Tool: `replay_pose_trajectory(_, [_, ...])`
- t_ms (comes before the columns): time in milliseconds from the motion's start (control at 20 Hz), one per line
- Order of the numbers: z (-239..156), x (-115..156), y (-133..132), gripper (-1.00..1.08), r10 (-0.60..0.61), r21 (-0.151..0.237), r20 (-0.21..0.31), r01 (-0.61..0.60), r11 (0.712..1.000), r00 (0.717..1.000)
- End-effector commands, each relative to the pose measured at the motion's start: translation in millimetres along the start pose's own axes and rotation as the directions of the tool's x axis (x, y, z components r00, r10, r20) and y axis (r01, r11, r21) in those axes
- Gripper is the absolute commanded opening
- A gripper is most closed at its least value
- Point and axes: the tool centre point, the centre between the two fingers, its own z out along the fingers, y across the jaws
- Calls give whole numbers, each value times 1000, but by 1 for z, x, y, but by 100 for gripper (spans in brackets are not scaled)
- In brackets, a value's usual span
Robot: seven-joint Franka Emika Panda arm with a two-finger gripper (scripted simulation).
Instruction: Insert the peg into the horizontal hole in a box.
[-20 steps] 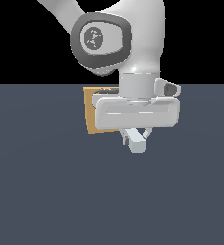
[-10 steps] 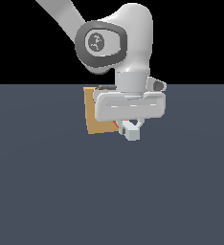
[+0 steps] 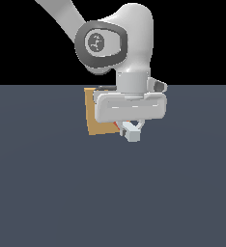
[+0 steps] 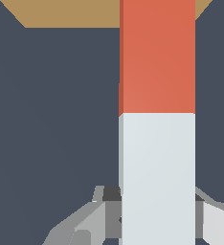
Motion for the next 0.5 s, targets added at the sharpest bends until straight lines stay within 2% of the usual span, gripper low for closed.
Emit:
replay_pose_trajectory(0, [-1, 6, 0, -100, -1, -2, 0, 1, 1000, 1000])
replay_pose_trajectory(200, [-1, 27, 0, -100, -1, -2, 0, 1, 1000, 1000])
replay_pose_trajectory(450, [-1, 69, -1, -100, -1, -3, 0, 1, 1000, 1000])
